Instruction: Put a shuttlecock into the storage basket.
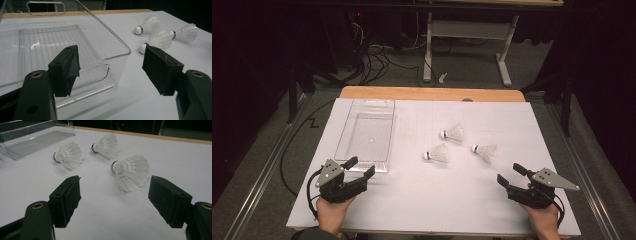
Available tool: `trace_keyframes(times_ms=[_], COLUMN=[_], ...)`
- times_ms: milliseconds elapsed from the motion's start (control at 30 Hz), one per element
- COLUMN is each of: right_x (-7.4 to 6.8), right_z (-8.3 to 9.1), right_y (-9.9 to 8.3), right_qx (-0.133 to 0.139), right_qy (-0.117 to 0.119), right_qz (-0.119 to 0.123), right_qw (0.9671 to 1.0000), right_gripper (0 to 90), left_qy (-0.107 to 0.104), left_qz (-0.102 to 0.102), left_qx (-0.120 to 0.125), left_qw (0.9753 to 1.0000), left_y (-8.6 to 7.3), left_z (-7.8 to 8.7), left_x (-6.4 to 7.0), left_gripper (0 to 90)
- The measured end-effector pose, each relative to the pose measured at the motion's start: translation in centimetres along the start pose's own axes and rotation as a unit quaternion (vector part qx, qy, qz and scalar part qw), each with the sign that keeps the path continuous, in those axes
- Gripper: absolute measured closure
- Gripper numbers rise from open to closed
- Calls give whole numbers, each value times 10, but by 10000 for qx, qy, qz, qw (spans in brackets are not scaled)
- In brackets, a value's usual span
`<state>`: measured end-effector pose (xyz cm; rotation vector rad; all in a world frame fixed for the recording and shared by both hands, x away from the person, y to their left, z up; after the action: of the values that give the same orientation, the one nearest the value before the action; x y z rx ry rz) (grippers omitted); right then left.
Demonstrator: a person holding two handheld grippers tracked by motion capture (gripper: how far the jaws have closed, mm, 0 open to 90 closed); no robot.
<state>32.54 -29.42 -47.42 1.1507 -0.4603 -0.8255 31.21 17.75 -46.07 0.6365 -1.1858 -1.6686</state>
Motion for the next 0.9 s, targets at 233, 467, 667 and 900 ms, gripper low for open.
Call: trace_keyframes(times_ms=[233, 467, 667, 900], right_x=[0, 0, 0, 0], right_z=[-1, -1, -2, -3], right_y=[0, -1, -2, -2], right_qx=[-30, -64, -101, -115], right_qy=[11, 33, 49, 39], right_qz=[-1, -18, -35, -27], right_qw=[10000, 10000, 9999, 9999], right_gripper=[259, 258, 258, 255], left_qy=[-17, 6, 21, -26], left_qz=[15, 36, 14, 22], left_qx=[-25, -78, -132, -172], left_qw=[10000, 10000, 9999, 9998], left_y=[0, -2, -2, -2], left_z=[-1, 0, 1, -1], left_x=[0, 1, 1, 4], left_gripper=[308, 307, 304, 304])
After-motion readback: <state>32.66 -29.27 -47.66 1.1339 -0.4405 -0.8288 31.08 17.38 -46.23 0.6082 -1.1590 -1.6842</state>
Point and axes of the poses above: each handheld gripper's, and its own axes: z roughly backward along the jaws, y roughly out of its top, x roughly to its right, the point moved 6 cm from there along -z, roughly forward along the jaws, and after that the axes turned 7 degrees about y, right-handed, at the moved point
